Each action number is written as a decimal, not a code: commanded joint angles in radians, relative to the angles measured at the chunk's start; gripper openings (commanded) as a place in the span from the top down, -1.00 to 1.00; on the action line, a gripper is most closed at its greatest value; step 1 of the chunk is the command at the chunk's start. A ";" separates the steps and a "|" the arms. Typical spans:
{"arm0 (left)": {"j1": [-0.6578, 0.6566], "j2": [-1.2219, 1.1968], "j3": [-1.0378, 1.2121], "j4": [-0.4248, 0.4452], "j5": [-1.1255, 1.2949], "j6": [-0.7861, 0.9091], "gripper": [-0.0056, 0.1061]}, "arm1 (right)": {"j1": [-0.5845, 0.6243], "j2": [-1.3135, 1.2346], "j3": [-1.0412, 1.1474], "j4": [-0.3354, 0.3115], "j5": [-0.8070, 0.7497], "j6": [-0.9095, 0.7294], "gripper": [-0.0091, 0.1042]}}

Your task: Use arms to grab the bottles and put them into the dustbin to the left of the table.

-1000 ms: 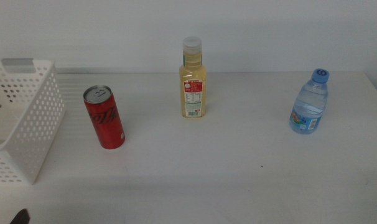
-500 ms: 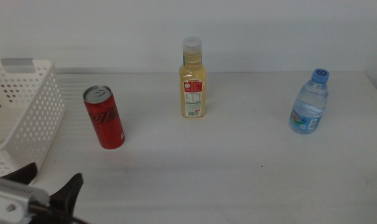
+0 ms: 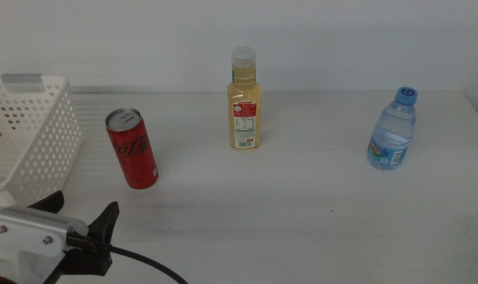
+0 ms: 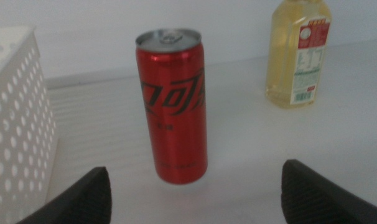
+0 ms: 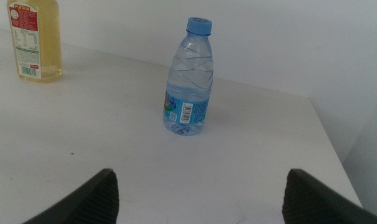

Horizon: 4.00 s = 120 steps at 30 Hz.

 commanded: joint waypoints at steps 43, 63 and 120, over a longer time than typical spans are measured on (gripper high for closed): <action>0.017 0.395 -0.371 -0.002 -0.117 -0.121 -0.69 | -0.004 -0.027 -0.007 -0.007 -0.077 -0.004 -0.39; 0.125 0.494 -0.581 0.183 0.052 -0.166 -0.69 | -0.004 -0.027 -0.007 -0.007 -0.077 -0.004 -0.39; 0.124 0.025 -0.717 0.181 0.893 -0.221 0.99 | -0.004 -0.027 -0.007 -0.007 -0.077 -0.004 -0.39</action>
